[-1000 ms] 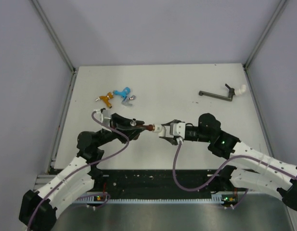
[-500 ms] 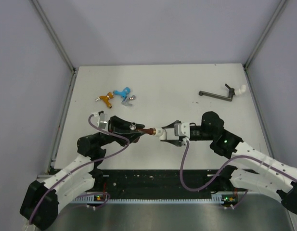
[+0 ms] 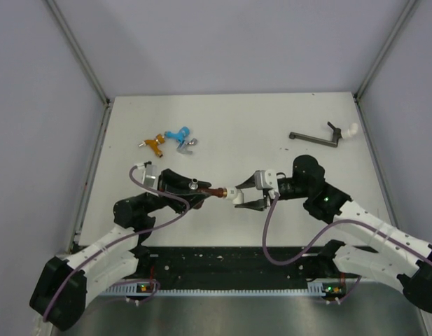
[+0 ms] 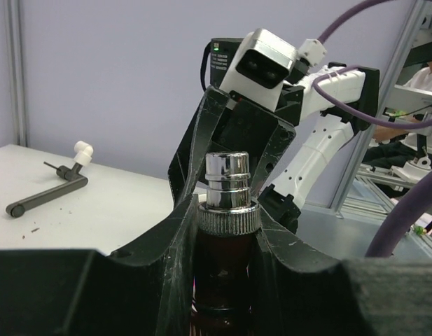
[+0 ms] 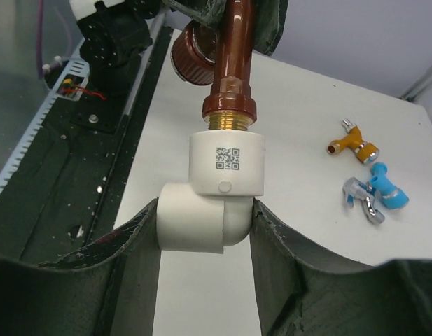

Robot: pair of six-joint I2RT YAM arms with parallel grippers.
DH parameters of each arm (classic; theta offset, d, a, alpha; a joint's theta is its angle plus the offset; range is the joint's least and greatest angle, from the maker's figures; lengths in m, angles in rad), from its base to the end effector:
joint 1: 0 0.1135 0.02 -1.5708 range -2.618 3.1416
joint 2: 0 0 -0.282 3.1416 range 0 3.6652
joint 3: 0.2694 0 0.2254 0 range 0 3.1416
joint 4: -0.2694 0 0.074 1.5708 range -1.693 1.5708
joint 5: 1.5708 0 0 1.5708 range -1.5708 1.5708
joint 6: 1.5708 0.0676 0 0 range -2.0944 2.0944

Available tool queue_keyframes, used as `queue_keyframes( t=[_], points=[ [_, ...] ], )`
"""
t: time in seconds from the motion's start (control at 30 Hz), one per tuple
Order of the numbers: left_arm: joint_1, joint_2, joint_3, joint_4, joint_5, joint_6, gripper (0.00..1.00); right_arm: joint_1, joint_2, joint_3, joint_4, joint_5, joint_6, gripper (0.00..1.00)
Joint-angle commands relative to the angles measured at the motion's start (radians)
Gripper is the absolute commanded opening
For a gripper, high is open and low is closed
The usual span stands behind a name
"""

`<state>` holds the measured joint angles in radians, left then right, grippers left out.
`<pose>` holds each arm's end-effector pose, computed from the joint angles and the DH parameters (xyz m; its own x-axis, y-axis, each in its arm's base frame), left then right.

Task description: Install the water faucets

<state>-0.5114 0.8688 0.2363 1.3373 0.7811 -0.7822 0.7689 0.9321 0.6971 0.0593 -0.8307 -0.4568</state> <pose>0.1001 -0.1108 0.3278 -0.1738 -0.4764 -0.8619 0.9765 0.0296 -0.2133 0.1054 0.1714 0.3268 0.3245 -0.0999 -0.9406 -0.9452 -0.0724 -0.3184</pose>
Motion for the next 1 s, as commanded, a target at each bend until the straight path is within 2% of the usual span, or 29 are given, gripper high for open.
queue_keyframes(
  t=[0.0,0.27,0.43,0.57,0.73,0.97],
  points=[
    [-0.045,-0.019,0.017,0.280,0.161,0.006,0.00,-0.008,0.010,0.093,0.174,-0.218,0.076,0.00],
    [-0.044,-0.062,0.017,0.191,0.153,0.058,0.00,-0.013,0.022,0.107,0.160,-0.216,0.104,0.00],
    [-0.045,-0.082,-0.020,0.172,0.028,0.067,0.00,-0.013,0.043,0.104,0.151,-0.145,0.096,0.00],
    [-0.044,-0.077,-0.034,0.175,-0.039,0.049,0.00,-0.013,0.034,0.067,0.188,-0.030,0.081,0.00],
    [-0.045,-0.051,-0.049,0.181,-0.077,0.023,0.00,-0.013,0.030,0.032,0.267,0.004,0.093,0.01],
    [-0.044,0.010,-0.058,0.258,-0.088,0.000,0.00,-0.016,0.040,0.021,0.275,0.033,0.095,0.00]
  ],
)
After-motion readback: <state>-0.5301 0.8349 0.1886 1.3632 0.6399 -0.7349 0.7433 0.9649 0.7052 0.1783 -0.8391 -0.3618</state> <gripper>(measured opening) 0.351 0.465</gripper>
